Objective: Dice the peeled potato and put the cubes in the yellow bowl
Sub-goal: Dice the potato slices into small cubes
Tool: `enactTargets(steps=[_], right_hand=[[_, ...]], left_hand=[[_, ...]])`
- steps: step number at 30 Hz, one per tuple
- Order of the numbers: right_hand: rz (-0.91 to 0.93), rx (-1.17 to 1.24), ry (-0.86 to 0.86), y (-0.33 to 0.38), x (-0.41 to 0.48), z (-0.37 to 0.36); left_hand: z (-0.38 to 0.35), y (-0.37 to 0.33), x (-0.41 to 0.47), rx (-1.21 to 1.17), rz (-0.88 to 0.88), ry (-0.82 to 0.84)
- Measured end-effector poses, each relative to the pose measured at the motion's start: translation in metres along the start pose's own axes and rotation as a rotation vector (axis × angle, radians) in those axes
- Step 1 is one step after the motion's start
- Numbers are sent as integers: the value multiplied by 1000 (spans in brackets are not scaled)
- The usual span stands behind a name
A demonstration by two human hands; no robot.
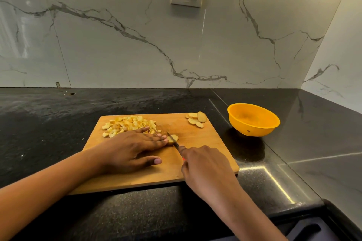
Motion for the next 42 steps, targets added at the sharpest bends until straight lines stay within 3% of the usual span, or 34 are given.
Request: enactTargets(steps=[3,16,29,37,42], right_hand=[[0,-13,45,9,-2,-4],[-40,153,-163,-4,-24,16],[-9,-42,62,20,4,-5],[15,64,-100,-3,-39,10],[-17,94,-188,-16,-34,16]], left_hand=[[1,-1,0,35,-9,-8],[2,3,-6,31,24,-67],[2,2,-4,92,-16,-79],[1,4,-4,131,11,-105],[10,4,-10,100,35,-271]])
Point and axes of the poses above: each hand's wrist, its own x-axis towards the middle knuckle, its own z-axis out of the back of the hand, y = z × x, the point moved 7 cm from there along x, towards the middle knuckle, and after that the axes turned 2 degrees about -z, right-handed, at the moved point
